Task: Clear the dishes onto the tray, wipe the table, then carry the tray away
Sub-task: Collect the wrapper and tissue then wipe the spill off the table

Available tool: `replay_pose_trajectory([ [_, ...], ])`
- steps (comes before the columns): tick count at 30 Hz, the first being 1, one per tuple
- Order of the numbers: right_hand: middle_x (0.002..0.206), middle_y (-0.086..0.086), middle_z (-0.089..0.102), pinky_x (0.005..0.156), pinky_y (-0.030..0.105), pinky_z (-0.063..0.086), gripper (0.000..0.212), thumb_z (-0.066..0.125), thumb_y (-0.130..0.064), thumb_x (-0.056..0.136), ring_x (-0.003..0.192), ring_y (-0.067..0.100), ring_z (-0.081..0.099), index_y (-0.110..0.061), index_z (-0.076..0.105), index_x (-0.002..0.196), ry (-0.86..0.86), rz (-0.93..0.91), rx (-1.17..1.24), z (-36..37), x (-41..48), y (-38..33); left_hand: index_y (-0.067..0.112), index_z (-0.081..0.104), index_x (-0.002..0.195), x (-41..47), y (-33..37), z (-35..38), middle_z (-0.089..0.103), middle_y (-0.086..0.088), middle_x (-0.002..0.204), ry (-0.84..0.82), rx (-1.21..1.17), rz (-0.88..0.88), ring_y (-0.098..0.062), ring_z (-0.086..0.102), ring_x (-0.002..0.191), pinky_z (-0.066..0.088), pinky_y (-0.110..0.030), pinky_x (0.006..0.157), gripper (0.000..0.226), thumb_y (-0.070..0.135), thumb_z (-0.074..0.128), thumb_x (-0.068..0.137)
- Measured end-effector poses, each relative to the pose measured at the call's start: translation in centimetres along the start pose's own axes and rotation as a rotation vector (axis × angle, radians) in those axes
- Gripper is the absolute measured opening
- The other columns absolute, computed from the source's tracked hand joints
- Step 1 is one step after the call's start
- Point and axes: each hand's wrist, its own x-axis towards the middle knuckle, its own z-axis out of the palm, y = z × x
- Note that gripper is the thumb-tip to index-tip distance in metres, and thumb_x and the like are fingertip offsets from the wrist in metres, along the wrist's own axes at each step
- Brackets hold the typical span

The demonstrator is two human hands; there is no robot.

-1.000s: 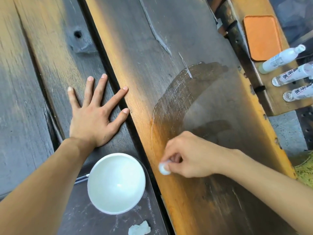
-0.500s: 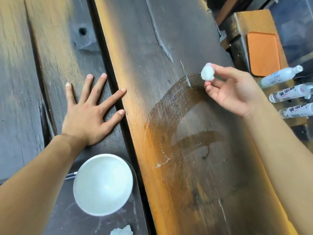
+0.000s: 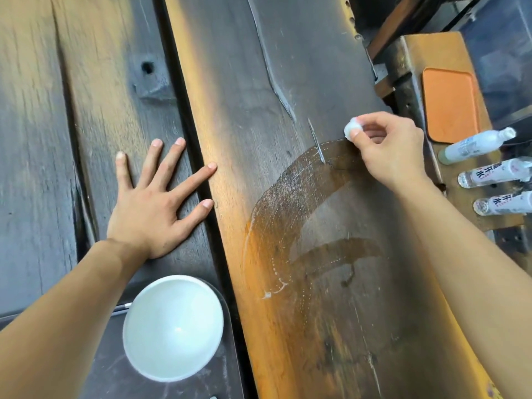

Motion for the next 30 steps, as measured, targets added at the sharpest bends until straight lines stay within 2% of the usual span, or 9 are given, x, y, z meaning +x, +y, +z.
replay_pose_trajectory([
  [3, 0.091, -0.013, 0.073, 0.08, 0.011, 0.054, 0.013, 0.066, -0.031, 0.088, 0.079, 0.0, 0.069, -0.031, 0.074, 0.099, 0.013, -0.026, 0.021, 0.2, 0.1, 0.3, 0.055, 0.016, 0.157, 0.0, 0.0, 0.0, 0.007, -0.003, 0.172, -0.003, 0.011, 0.0, -0.032, 0.005, 0.158, 0.005, -0.073, 0.116, 0.062, 0.071, 0.021, 0.097],
  [7, 0.096, -0.005, 0.074, 0.088, 0.025, 0.055, 0.018, 0.067, -0.027, 0.088, 0.079, 0.009, 0.069, -0.026, 0.077, 0.103, -0.034, -0.114, -0.092, 0.1, 0.1, 0.6, 0.055, 0.017, 0.157, 0.1, 0.1, 0.0, 0.008, -0.003, 0.172, -0.003, 0.013, 0.003, -0.033, 0.007, 0.158, 0.006, -0.073, 0.116, 0.063, 0.071, 0.021, 0.096],
  [11, 0.093, -0.006, 0.076, 0.084, 0.011, 0.047, 0.015, 0.064, -0.025, 0.085, 0.079, 0.011, 0.07, -0.026, 0.077, 0.093, -0.025, -0.105, -0.125, 0.1, 0.6, 0.0, 0.055, 0.016, 0.157, 0.1, 0.0, 0.1, 0.01, -0.004, 0.172, 0.005, 0.013, 0.009, -0.034, 0.009, 0.157, 0.006, -0.073, 0.115, 0.063, 0.072, 0.021, 0.096],
  [15, 0.09, 0.007, 0.076, 0.085, 0.04, 0.054, 0.015, 0.064, -0.02, 0.086, 0.084, 0.028, 0.07, -0.016, 0.077, 0.092, -0.013, -0.21, -0.181, 1.0, -0.2, -0.8, 0.055, 0.018, 0.157, 0.1, -0.1, 0.1, 0.009, -0.004, 0.172, 0.003, 0.013, 0.007, -0.034, 0.009, 0.157, 0.006, -0.073, 0.115, 0.063, 0.072, 0.022, 0.096],
  [17, 0.09, 0.012, 0.077, 0.082, 0.043, 0.055, 0.01, 0.069, -0.013, 0.086, 0.084, 0.032, 0.071, -0.011, 0.078, 0.091, -0.033, -0.338, -0.176, 1.9, -1.6, -1.8, 0.055, 0.018, 0.157, 0.1, -0.1, 0.1, 0.009, -0.004, 0.172, 0.003, 0.012, 0.008, -0.034, 0.009, 0.157, 0.006, -0.073, 0.115, 0.063, 0.072, 0.021, 0.096],
  [20, 0.097, 0.009, 0.078, 0.081, 0.039, 0.057, 0.015, 0.071, 0.0, 0.085, 0.085, 0.03, 0.072, -0.006, 0.078, 0.097, -0.159, -0.581, -0.11, 2.9, -5.9, -2.9, 0.055, 0.017, 0.157, 0.1, 0.0, 0.2, 0.009, -0.004, 0.172, 0.001, 0.009, 0.006, -0.034, 0.009, 0.157, 0.006, -0.073, 0.115, 0.063, 0.072, 0.021, 0.096],
  [24, 0.103, 0.009, 0.076, 0.082, 0.039, 0.058, 0.018, 0.073, 0.009, 0.083, 0.087, 0.028, 0.072, 0.001, 0.076, 0.1, -0.467, -0.828, 0.015, 3.6, -12.1, -3.4, 0.056, 0.016, 0.157, 0.1, 0.0, 0.1, 0.01, -0.004, 0.172, 0.006, 0.011, 0.006, -0.034, 0.009, 0.157, 0.006, -0.073, 0.115, 0.063, 0.072, 0.02, 0.096],
  [26, 0.103, 0.004, 0.077, 0.086, 0.035, 0.058, 0.017, 0.075, 0.002, 0.085, 0.093, 0.02, 0.073, -0.005, 0.078, 0.1, -0.383, -0.721, 0.082, 2.8, -10.9, -3.5, 0.055, 0.017, 0.157, 0.2, 0.0, 0.1, 0.01, -0.004, 0.172, 0.011, 0.011, 0.009, -0.034, 0.009, 0.157, 0.006, -0.073, 0.116, 0.063, 0.072, 0.022, 0.096],
  [30, 0.091, -0.018, 0.075, 0.088, 0.02, 0.052, 0.014, 0.069, -0.035, 0.085, 0.088, 0.0, 0.07, -0.029, 0.078, 0.095, 0.068, -0.12, 0.023, -0.6, -2.0, -1.6, 0.054, 0.02, 0.157, 0.1, 0.0, 0.2, 0.011, -0.005, 0.171, 0.024, 0.02, 0.008, -0.034, 0.01, 0.157, 0.006, -0.073, 0.116, 0.063, 0.071, 0.023, 0.097],
])
